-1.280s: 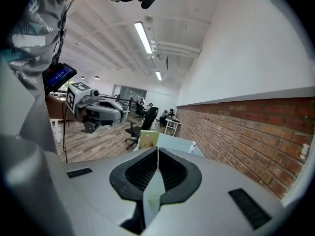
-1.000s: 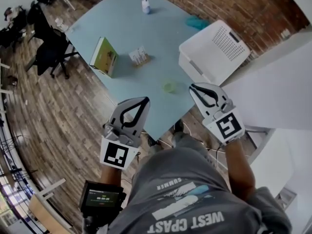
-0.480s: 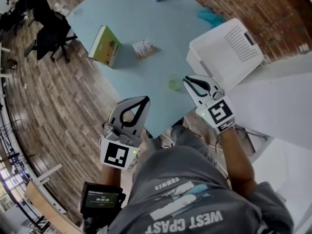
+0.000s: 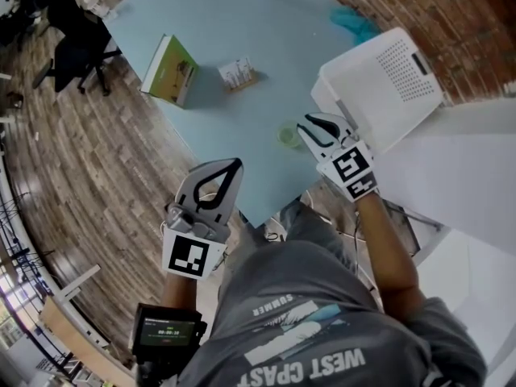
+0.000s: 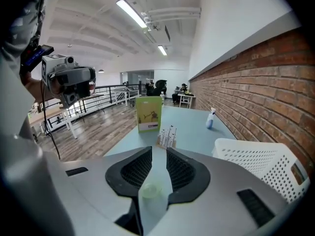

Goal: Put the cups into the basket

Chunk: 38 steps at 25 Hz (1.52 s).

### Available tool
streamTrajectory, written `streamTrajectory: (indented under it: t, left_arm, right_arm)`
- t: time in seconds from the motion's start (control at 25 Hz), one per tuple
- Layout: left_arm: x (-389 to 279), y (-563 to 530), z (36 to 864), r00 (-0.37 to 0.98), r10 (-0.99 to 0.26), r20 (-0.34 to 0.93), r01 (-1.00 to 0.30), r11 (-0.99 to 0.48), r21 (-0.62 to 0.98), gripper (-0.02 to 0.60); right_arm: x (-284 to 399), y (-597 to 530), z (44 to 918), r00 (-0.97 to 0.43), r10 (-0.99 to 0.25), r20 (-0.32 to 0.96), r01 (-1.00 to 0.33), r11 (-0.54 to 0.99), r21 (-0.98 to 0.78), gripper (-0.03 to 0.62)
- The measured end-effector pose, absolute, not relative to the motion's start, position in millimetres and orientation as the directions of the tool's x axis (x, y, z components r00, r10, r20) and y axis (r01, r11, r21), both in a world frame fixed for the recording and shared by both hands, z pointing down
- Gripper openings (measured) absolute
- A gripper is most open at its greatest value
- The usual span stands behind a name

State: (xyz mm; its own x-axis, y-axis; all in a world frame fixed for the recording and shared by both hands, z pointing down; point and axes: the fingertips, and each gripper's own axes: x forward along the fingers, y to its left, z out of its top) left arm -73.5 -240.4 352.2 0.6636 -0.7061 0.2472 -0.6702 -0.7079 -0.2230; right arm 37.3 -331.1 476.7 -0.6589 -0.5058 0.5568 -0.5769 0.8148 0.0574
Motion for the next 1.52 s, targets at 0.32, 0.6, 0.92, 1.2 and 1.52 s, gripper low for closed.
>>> streamTrajectory:
  t: [0.32, 0.6, 0.92, 1.2, 1.52]
  left_arm:
    - [-71, -247, 361, 0.668, -0.701, 0.251, -0.669, -0.713, -0.210, 0.000]
    - [-65, -245, 368, 0.668, -0.695, 0.264, -0.670, -0.717, -0.193, 0.000]
    - [-55, -246, 375, 0.672, -0.686, 0.278, -0.664, -0.725, -0.185, 0.000]
    - [-51, -247, 382, 0.672, -0.681, 0.291, -0.664, -0.728, -0.171, 0.000]
    - [-52, -248, 386, 0.668, -0.681, 0.299, -0.664, -0.727, -0.174, 0.000]
  right_arm:
    - [52, -346, 520, -0.595, -0.495, 0.633, -0.600, 0.798, 0.060, 0.083]
    - [49, -345, 551, -0.585, -0.441, 0.681, -0.583, 0.812, 0.025, 0.083]
    - [52, -343, 569, -0.584, -0.406, 0.703, -0.576, 0.817, -0.007, 0.083]
    - [50, -344, 581, -0.580, -0.382, 0.720, -0.567, 0.824, -0.020, 0.083]
    - [45, -342, 610, -0.544, -0.313, 0.779, -0.555, 0.830, -0.054, 0.083]
